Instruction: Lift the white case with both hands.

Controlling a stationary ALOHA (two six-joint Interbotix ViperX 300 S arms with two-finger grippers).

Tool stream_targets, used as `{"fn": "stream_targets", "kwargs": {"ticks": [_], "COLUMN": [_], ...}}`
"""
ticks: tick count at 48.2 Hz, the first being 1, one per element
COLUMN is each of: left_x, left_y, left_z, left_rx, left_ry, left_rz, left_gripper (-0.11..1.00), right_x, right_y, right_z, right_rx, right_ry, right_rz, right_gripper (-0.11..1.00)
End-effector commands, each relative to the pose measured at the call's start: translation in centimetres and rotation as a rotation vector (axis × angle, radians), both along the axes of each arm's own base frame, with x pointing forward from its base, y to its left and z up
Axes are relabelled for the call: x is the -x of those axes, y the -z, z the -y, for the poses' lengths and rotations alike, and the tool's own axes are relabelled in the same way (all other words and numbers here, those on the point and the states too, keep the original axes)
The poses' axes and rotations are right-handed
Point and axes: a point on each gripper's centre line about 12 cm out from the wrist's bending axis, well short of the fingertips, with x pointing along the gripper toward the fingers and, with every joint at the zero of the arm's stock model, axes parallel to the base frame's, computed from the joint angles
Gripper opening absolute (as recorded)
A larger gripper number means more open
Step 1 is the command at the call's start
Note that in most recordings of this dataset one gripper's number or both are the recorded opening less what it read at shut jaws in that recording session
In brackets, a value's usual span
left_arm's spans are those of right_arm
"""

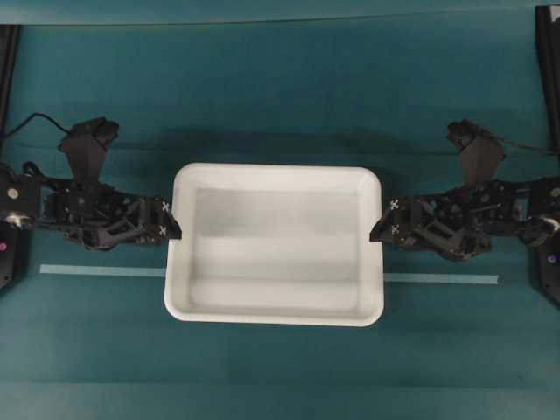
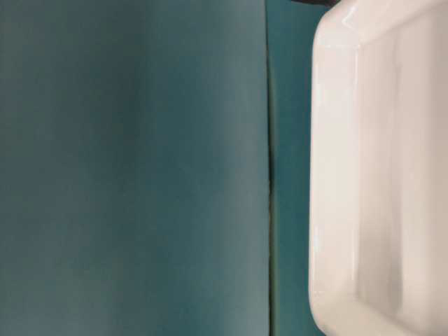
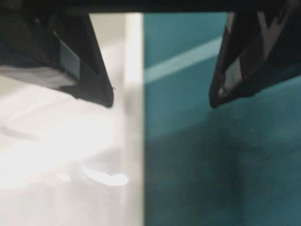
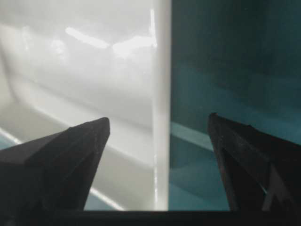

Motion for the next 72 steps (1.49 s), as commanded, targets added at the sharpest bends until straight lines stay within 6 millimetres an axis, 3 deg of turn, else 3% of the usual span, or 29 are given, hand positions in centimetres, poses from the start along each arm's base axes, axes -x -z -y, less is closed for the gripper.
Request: {"fn": "stream_targets", "kwargs": {"ticks": [1, 26, 51, 72], "left_x": [-0.5, 0.0, 1.8, 2.9], "left_y": [-1.1, -8.1, -10.7, -15.4], "left_z": [0.0, 0.0, 0.1, 0.2], "left_rx": [-0.011, -0.213, -0.24, -0.453], "left_ry": [0.011, 0.176, 0.174, 0.29], "left_rz": [0.044, 0.274, 0.373, 0.514], "left_gripper": [0.87, 0.87, 0.87, 0.87], "right_x": [0.0, 1.3, 2.3, 2.8], "right_y": [-0.7, -7.4, -10.6, -13.9], "right_z": [0.3, 1.0, 1.2, 1.4], "right_rx": [0.01, 0.124, 0.302, 0.55], "right_ry": [-0.006, -0.095, -0.188, -0.314], "right_rz": [0.013, 0.191, 0.304, 0.386], "right_gripper": [0.89, 0.89, 0.89, 0.89]}}
